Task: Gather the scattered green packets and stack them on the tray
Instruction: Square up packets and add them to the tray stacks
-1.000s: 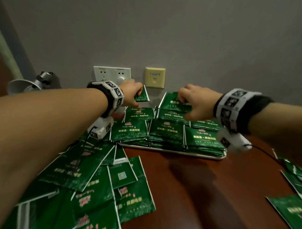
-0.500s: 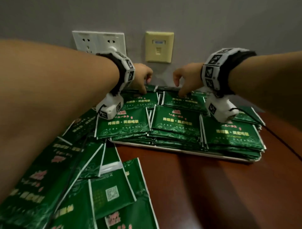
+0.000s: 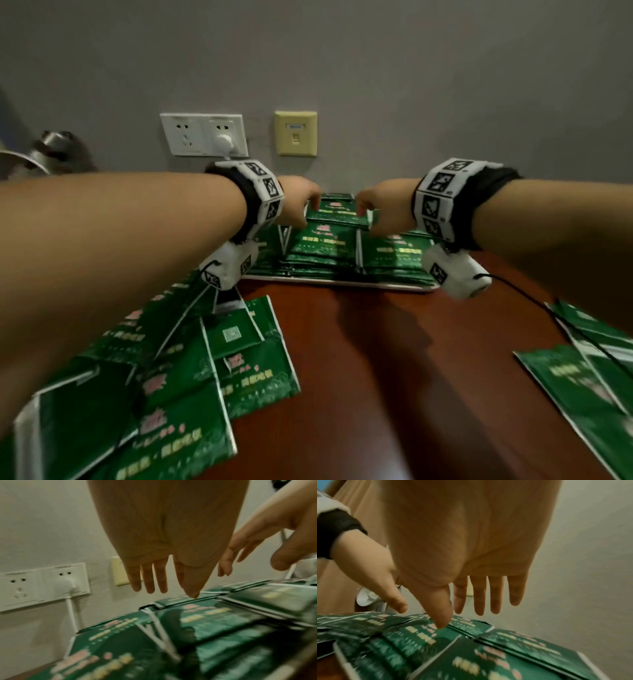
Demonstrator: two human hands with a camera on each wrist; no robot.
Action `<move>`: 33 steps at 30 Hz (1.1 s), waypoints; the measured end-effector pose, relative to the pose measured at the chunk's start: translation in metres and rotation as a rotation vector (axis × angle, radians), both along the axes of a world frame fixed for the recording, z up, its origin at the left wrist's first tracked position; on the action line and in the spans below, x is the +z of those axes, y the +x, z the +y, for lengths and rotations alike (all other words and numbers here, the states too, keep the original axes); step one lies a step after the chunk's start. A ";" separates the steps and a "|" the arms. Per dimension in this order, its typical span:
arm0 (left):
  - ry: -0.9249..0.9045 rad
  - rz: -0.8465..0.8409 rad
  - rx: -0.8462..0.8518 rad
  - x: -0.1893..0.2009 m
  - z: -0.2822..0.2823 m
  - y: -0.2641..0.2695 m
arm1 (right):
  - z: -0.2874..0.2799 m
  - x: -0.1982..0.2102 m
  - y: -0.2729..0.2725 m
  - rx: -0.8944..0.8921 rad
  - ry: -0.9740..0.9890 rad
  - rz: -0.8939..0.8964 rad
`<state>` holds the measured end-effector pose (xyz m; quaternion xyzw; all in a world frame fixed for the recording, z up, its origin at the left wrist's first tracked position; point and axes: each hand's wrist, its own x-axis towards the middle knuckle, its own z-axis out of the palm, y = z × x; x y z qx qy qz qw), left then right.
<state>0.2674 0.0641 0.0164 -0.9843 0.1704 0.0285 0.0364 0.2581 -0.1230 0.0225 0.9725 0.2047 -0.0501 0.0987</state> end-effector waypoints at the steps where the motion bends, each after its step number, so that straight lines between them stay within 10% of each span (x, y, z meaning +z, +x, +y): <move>1: 0.001 0.013 -0.024 -0.001 -0.013 -0.013 | -0.013 -0.001 -0.016 -0.016 -0.002 0.002; 15: 0.000 0.215 -0.275 -0.066 -0.190 -0.193 | -0.207 -0.075 -0.232 -0.424 -0.073 0.235; 33: -0.003 0.254 -0.108 -0.084 -0.155 -0.241 | -0.149 -0.077 -0.292 -0.064 0.521 0.427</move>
